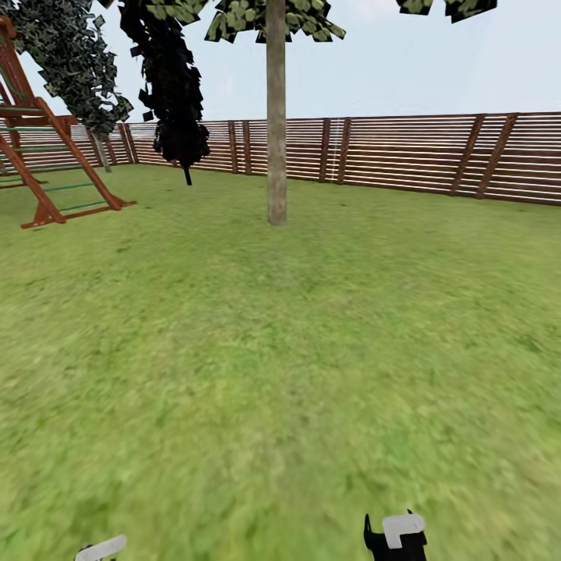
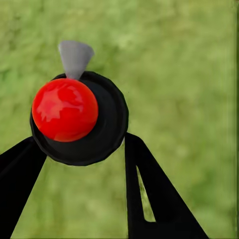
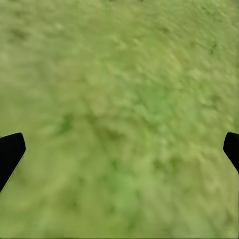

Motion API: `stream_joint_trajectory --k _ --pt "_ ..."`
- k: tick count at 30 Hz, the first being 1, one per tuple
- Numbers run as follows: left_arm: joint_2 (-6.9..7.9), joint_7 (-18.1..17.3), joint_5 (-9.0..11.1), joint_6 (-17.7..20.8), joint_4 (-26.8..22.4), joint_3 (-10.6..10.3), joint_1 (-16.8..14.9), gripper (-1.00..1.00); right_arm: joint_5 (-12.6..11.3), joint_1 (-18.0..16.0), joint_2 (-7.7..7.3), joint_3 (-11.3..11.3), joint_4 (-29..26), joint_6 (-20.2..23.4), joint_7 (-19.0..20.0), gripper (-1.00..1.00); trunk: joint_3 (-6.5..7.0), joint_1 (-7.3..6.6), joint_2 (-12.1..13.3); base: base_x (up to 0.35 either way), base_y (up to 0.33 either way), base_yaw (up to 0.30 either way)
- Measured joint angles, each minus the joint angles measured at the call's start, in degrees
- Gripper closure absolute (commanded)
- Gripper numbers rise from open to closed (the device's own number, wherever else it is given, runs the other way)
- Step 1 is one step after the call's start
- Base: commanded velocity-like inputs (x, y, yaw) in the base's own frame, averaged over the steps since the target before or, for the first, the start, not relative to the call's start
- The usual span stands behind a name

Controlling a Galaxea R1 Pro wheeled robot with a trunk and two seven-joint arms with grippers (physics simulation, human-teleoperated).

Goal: In the garden, pick up the pesticide atomizer on the floor and spray pesticide onto both trees until each tree trunk is fully covered.

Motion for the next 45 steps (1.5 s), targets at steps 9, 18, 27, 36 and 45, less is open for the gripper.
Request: stream_joint_trajectory --k 9,18,27,36,45 --pt "0.03 0.0 0.0 0.0 0.0 0.0 0.0 1.0 0.0 0.0 0.02 0.0 0.0 0.0 0.0 -1.0 0.0 0.0 0.0 0.345 0.0 0.0" --pt "0.06 0.0 0.0 0.0 0.0 0.0 0.0 1.0 0.0 0.0 0.0 0.0 0.0 0.0 0.0 -1.0 0.0 0.0 0.0 0.345 0.0 0.0" --pt "0.01 0.0 0.0 0.0 0.0 0.0 0.0 1.0 0.0 0.0 0.0 0.0 0.0 0.0 0.0 -1.0 0.0 0.0 0.0 0.345 0.0 0.0" --pt "0.0 0.0 0.0 0.0 0.0 0.0 0.0 1.0 0.0 0.0 0.03 0.0 0.0 0.0 0.0 -1.0 0.0 0.0 0.0 0.345 0.0 0.0" --pt "0.01 0.0 0.0 0.0 0.0 0.0 0.0 1.0 0.0 0.0 0.07 0.0 0.0 0.0 0.0 -1.0 0.0 0.0 0.0 0.345 0.0 0.0"
